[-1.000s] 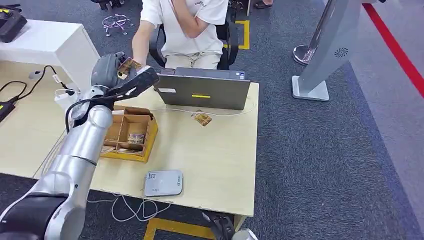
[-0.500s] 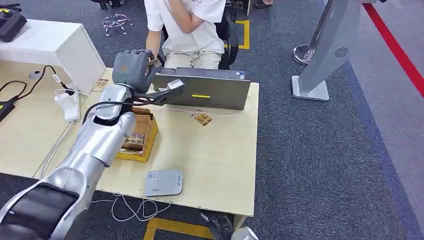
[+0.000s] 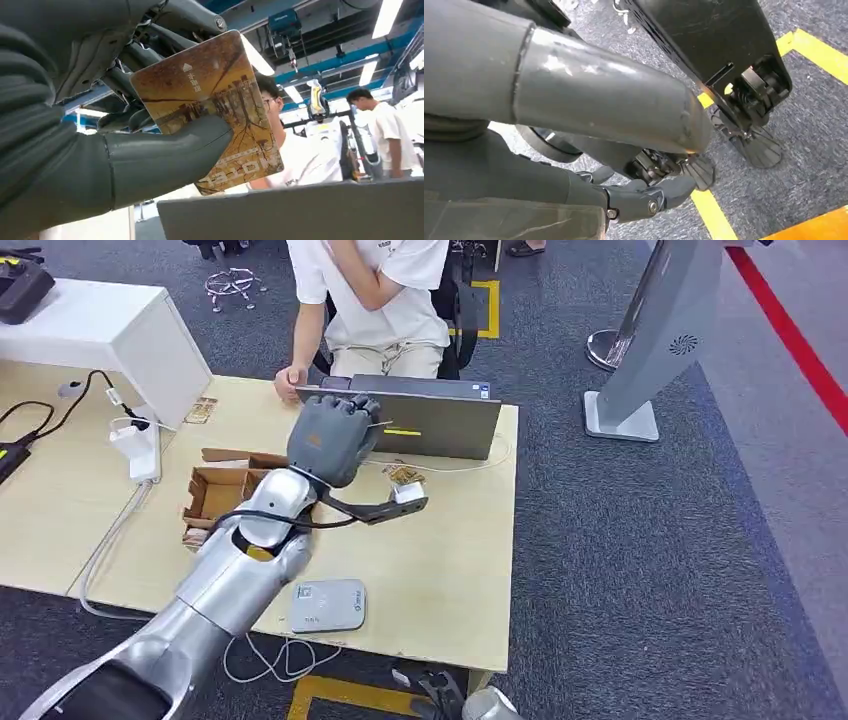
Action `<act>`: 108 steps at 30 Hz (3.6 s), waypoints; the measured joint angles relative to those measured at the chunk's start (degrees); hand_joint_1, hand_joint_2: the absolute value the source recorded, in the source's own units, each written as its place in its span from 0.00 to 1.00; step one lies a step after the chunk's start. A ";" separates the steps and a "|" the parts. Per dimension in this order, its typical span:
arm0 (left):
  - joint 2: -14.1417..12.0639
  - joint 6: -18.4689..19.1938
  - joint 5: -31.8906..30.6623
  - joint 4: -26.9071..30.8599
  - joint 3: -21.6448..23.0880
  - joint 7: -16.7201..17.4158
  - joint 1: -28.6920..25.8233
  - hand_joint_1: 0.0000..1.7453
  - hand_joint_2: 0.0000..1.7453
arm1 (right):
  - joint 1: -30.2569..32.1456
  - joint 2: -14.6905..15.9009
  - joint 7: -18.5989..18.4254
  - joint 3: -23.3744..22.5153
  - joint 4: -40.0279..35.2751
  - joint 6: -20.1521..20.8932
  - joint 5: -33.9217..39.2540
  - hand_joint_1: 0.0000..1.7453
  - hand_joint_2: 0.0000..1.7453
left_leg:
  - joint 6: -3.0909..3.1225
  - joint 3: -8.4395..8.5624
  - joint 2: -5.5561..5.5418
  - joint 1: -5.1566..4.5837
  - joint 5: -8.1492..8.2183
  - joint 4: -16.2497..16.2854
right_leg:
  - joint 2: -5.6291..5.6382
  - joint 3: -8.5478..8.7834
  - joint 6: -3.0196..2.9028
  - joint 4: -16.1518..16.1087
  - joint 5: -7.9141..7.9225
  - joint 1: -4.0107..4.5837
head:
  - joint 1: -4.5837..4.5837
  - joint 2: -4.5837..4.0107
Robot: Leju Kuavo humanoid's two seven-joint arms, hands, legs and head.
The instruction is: Pass the card to the sensor for recognition and then transmit it.
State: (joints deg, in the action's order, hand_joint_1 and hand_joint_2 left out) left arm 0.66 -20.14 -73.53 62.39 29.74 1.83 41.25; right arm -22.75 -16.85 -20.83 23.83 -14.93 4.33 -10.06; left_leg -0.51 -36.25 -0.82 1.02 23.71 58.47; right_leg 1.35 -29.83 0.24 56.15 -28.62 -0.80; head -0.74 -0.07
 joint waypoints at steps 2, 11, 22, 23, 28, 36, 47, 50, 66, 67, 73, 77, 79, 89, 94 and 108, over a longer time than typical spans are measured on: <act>-0.38 2.29 -0.15 2.38 1.24 1.48 -2.57 1.00 1.00 | 0.12 0.11 -0.06 -0.41 0.02 0.70 0.15 0.00 0.00 | 0.00 0.01 0.00 0.01 0.00 0.00 | 0.00 -0.05 0.00 -0.03 -0.01 -0.01 | 0.00 0.00; -12.55 1.10 -11.11 20.85 1.95 12.03 -30.34 1.00 1.00 | 15.79 4.79 20.70 0.11 1.92 -12.01 -2.77 0.00 0.00 | -0.05 0.39 0.12 -0.19 0.73 -0.02 | 0.11 0.39 0.09 -0.10 -0.81 -0.16 | -0.31 0.00; -16.42 -0.67 -14.14 32.31 -3.56 15.65 -51.08 1.00 1.00 | 17.22 4.94 20.22 0.09 2.27 -16.94 -2.58 0.00 0.00 | 0.04 0.44 -0.15 -0.17 0.86 -0.02 | -0.28 0.40 0.03 -0.15 -0.94 -0.14 | -0.04 0.00; -16.49 -0.19 -13.86 32.64 -3.91 15.98 -51.63 1.00 1.00 | 17.21 4.94 20.11 0.09 2.29 -16.92 -2.58 0.00 0.00 | 0.04 0.45 -0.14 -0.17 0.85 -0.02 | -0.28 0.44 0.03 -0.14 -0.92 -0.14 | -0.07 0.00; -17.64 -0.10 -11.56 34.61 -5.72 19.46 -57.50 1.00 1.00 | 17.17 4.94 19.26 0.09 2.27 -16.94 -3.02 0.00 0.00 | 0.05 0.52 -0.10 -0.18 0.85 -0.01 | -0.24 0.46 0.04 -0.15 -0.91 -0.15 | -0.07 0.00; -19.07 -0.30 -9.16 35.55 -6.31 22.89 -62.40 1.00 1.00 | 17.21 4.94 19.17 0.04 2.29 -16.92 -3.95 0.00 0.00 | 0.05 0.52 -0.13 -0.17 0.86 -0.01 | -0.28 0.47 0.03 -0.15 -0.94 -0.14 | -0.07 0.00; -16.40 -12.54 -10.21 33.51 -14.64 12.43 -59.82 1.00 1.00 | 17.23 4.94 18.23 0.13 2.16 -16.94 -7.63 0.00 0.00 | 0.09 0.54 -0.15 -0.18 0.82 -0.01 | -0.31 0.51 0.07 -0.15 -0.87 -0.15 | -0.07 0.00; -14.56 -14.38 -10.17 30.71 -16.57 9.73 -57.06 1.00 1.00 | 17.20 4.94 17.97 0.35 2.12 -16.94 -8.42 0.00 0.00 | 0.09 0.54 -0.18 -0.19 0.81 -0.01 | -0.36 0.54 0.07 -0.15 -0.86 -0.16 | -0.04 0.00; -9.95 -13.11 -12.37 16.93 -17.22 5.62 -44.24 1.00 1.00 | 17.15 4.94 17.35 1.20 1.97 -16.94 -10.79 0.00 0.00 | 0.15 0.53 -0.25 -0.18 0.73 0.00 | -0.41 0.51 0.08 -0.16 -0.81 -0.16 | -0.06 0.00; -9.62 -13.13 -12.88 15.98 -17.22 6.04 -43.53 1.00 1.00 | 17.19 4.94 17.51 1.46 1.88 -16.92 -11.54 0.00 0.00 | 0.15 0.52 -0.26 -0.18 0.73 0.00 | -0.42 0.52 0.08 -0.16 -0.81 -0.15 | -0.04 0.00; -8.73 -13.83 -13.90 12.31 -16.65 6.01 -42.37 1.00 1.00 | 17.89 4.96 16.09 3.58 0.15 -16.92 -13.18 0.00 0.00 | 0.15 0.53 -0.18 -0.19 0.73 0.00 | -0.34 0.50 0.09 -0.16 -0.80 -0.16 | -0.04 0.00; -8.73 -14.11 -13.66 10.81 -14.67 4.18 -42.01 1.00 1.00 | 18.16 5.11 16.68 3.76 -0.05 -16.92 -12.68 0.00 0.00 | 0.15 0.53 -0.18 -0.19 0.73 0.00 | -0.35 0.50 0.09 -0.16 -0.81 -0.16 | -0.06 0.00; -8.73 -14.90 -13.25 10.39 -13.55 3.30 -41.79 1.00 1.00 | 18.19 5.14 17.18 3.87 0.13 -16.92 -12.61 0.00 0.00 | 0.15 0.53 -0.18 -0.19 0.73 0.00 | -0.35 0.50 0.09 -0.16 -0.80 -0.16 | -0.07 0.00; -8.77 -15.86 -12.18 9.58 -10.47 0.94 -40.94 1.00 1.00 | 18.03 5.14 17.60 4.33 1.09 -16.92 -12.63 0.00 0.00 | 0.15 0.53 -0.18 -0.18 0.73 0.00 | -0.35 0.50 0.09 -0.15 -0.80 -0.15 | -0.07 0.00; -8.92 -15.95 -11.85 9.58 -9.90 -0.08 -40.78 1.00 1.00 | 17.97 5.14 17.62 4.33 1.38 -16.92 -12.65 0.00 0.00 | 0.15 0.53 -0.18 -0.18 0.73 0.00 | -0.35 0.50 0.08 -0.16 -0.81 -0.16 | -0.07 0.00; -11.48 -15.10 -10.19 10.67 -9.74 2.19 -35.88 1.00 1.00 | 18.00 5.81 19.72 4.33 2.58 -16.94 -12.85 0.00 0.00 | 0.12 0.55 -0.22 -0.16 0.66 0.01 | -0.40 0.50 0.08 -0.15 -0.79 -0.14 | -0.07 0.00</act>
State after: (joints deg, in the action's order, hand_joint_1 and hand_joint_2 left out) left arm -10.82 -35.24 -83.71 73.07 20.00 4.02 5.37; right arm -4.75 -11.04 -1.11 28.15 -12.35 -12.61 -22.91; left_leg -0.39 -35.70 -1.04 0.86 24.37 58.48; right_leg 0.95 -29.33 0.33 56.00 -29.41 -0.94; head -0.81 -0.07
